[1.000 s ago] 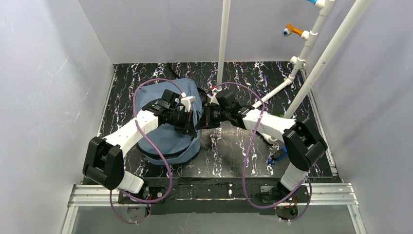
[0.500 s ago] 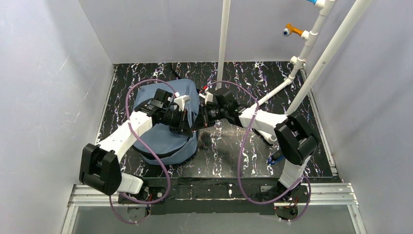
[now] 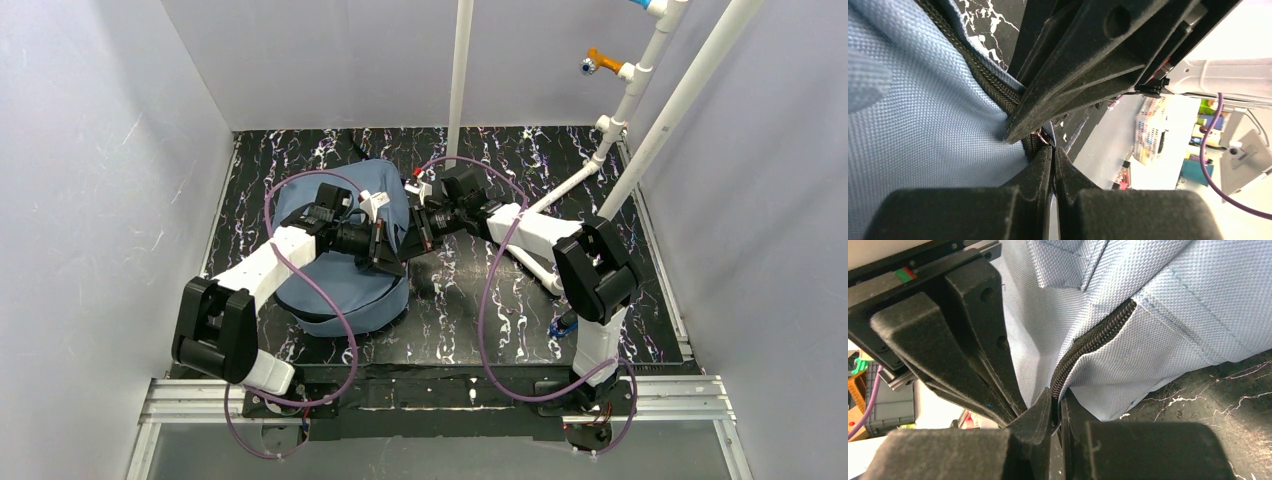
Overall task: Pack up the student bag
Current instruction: Zip the student bag at the center of the board.
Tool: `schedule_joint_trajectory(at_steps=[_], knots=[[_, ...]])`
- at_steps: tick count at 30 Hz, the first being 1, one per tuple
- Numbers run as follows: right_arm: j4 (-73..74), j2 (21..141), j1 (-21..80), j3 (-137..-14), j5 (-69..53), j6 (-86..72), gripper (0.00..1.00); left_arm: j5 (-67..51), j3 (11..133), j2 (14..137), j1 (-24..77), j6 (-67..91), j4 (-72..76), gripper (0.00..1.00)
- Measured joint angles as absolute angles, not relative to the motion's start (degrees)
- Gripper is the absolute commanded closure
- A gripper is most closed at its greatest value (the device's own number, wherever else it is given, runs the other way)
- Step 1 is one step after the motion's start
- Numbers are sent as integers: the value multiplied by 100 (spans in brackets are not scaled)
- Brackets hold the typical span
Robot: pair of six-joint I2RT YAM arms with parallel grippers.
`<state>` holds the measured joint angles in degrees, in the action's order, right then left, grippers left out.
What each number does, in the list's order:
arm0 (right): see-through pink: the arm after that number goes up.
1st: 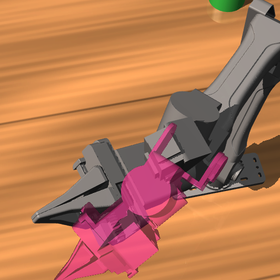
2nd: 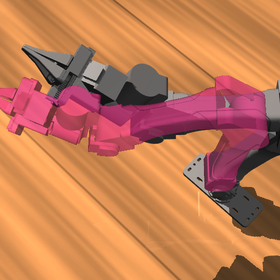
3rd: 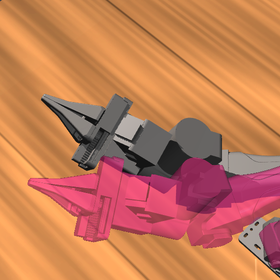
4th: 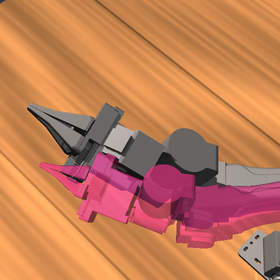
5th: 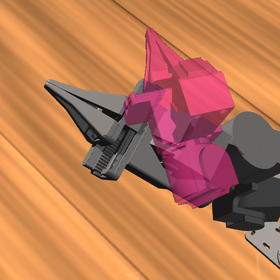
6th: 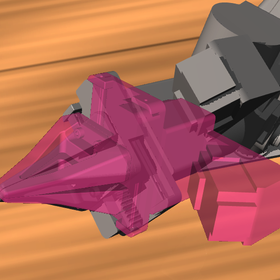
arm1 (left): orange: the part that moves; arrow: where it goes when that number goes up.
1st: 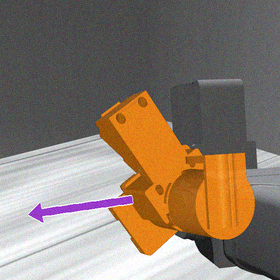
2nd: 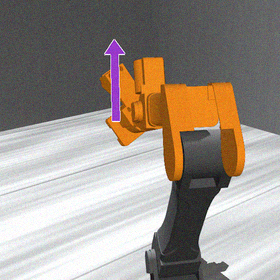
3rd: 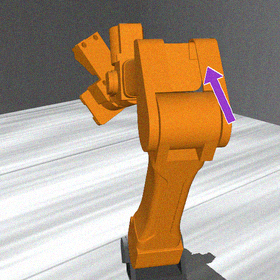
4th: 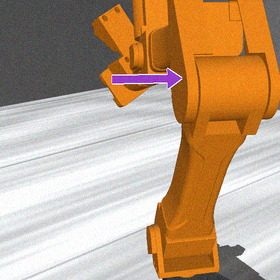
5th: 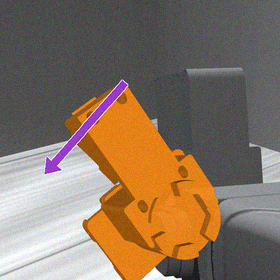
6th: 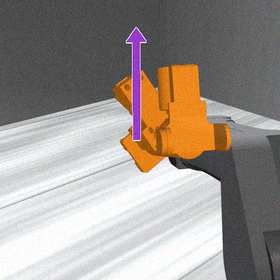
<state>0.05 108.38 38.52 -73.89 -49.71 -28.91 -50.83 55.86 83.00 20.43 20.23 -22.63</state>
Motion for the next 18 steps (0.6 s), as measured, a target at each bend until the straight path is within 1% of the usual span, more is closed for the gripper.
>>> schedule_joint_trajectory(at_steps=[4, 7, 10, 12, 15, 18], knots=[[32, 10838, 3848, -7391, -5004, -2753, 99, -5393, 5581, 8462, 1920, 2102, -2222, 94], [12, 10838, 3833, -7393, -5039, -2692, 99, -5732, 5422, 8482, 1756, 2331, -1935, 87], [8, 10849, 3826, -7393, -5035, -2661, 99, -6215, 5076, 8471, 1577, 2770, -1374, 85], [8, 10855, 3826, -7393, -5033, -2657, 99, -6405, 4930, 8464, 1529, 3013, -1055, 88], [5, 10860, 3826, -7393, -5033, -2657, 99, -6549, 4856, 8462, 1520, 3304, -749, 100], [-8, 10860, 3826, -7393, -5033, -2659, 99, -6563, 4836, 8462, 1516, 3448, -626, 100]])
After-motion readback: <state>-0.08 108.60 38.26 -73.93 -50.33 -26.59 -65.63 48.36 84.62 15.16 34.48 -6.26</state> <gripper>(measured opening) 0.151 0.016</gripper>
